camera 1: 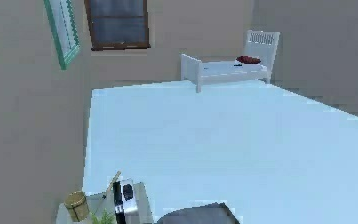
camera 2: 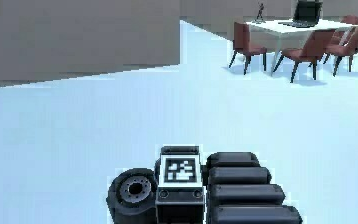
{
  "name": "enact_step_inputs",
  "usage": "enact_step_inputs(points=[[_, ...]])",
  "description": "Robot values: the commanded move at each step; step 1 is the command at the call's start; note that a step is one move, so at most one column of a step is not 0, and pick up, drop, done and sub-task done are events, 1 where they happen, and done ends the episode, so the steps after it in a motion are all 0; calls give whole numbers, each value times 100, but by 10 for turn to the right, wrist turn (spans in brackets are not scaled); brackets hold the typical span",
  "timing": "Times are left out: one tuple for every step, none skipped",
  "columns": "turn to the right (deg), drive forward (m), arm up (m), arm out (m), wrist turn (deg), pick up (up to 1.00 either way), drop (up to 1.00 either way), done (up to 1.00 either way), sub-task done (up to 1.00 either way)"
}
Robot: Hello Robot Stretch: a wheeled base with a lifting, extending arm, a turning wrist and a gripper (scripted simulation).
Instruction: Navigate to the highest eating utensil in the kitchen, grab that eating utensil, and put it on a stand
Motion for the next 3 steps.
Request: enact_step_inputs(points=[[450, 0, 0, 0, 0, 0, 0, 0, 0], [240, 0, 0, 0, 0, 0, 0, 0, 0], [0, 30, 0, 0, 0, 0, 0, 0, 0]])
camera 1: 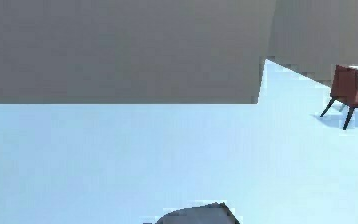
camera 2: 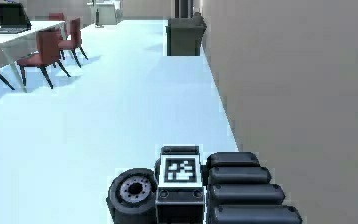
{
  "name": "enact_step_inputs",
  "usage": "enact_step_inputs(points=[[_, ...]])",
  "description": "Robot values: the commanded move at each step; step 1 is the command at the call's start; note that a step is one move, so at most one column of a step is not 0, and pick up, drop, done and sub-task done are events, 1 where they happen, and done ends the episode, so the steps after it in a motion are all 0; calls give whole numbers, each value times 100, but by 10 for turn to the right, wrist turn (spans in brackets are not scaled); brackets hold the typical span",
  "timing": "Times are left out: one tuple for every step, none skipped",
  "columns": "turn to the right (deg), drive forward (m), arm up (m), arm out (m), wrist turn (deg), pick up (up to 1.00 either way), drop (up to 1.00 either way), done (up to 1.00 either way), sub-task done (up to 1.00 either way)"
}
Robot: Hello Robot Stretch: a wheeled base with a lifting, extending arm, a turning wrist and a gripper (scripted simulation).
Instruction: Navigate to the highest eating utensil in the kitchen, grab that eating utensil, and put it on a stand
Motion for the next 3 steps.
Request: enact_step_inputs(points=[[-450, 0, 0, 0, 0, 0, 0, 0, 0], [-420, 0, 0, 0, 0, 0, 0, 0, 0], [0, 10, 0, 0, 0, 0, 0, 0, 0]])
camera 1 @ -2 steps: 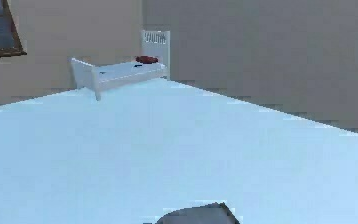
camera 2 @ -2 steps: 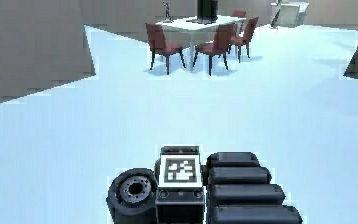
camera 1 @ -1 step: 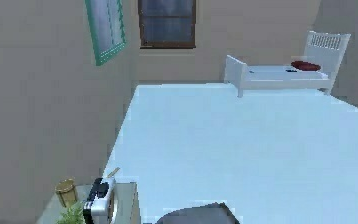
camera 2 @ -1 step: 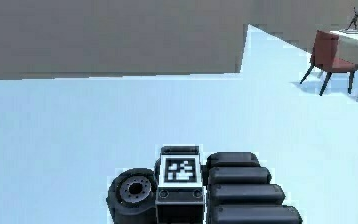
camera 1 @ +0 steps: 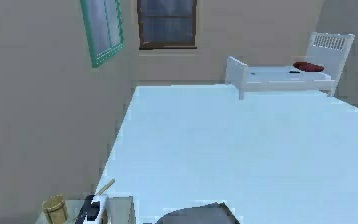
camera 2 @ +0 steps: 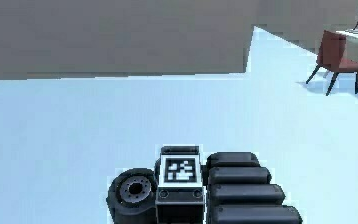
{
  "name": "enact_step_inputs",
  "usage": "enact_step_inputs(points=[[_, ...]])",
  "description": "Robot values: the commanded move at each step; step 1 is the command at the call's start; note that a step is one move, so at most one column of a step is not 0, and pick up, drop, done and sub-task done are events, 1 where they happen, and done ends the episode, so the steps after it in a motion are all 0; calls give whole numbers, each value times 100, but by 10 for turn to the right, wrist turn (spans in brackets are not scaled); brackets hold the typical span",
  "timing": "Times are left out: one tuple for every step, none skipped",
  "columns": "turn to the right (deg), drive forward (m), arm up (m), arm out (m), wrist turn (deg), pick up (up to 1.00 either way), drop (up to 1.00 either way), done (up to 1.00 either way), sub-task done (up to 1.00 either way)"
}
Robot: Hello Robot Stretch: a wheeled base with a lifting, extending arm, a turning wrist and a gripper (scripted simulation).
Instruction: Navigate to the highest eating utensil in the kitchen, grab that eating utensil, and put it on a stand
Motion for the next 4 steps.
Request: enact_step_inputs(points=[[-300, 0, 0, 0, 0, 0, 0, 0, 0], [240, 0, 0, 0, 0, 0, 0, 0, 0], [30, 0, 0, 0, 0, 0, 0, 0, 0], [-270, 0, 0, 0, 0, 0, 0, 0, 0]])
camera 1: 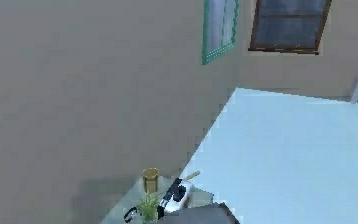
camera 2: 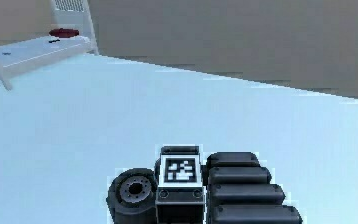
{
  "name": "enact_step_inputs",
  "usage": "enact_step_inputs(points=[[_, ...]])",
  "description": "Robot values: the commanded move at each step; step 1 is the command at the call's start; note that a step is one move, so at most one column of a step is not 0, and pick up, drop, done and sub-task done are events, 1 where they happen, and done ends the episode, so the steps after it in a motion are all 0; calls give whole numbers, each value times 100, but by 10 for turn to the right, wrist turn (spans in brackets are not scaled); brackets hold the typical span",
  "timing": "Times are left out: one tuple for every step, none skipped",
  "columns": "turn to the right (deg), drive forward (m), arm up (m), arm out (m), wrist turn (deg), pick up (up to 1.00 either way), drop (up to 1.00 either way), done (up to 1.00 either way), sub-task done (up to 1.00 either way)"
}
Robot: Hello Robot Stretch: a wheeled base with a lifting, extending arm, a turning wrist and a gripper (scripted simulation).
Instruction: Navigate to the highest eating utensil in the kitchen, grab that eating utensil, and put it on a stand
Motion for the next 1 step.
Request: enact_step_inputs(points=[[270, 0, 0, 0, 0, 0, 0, 0, 0]])
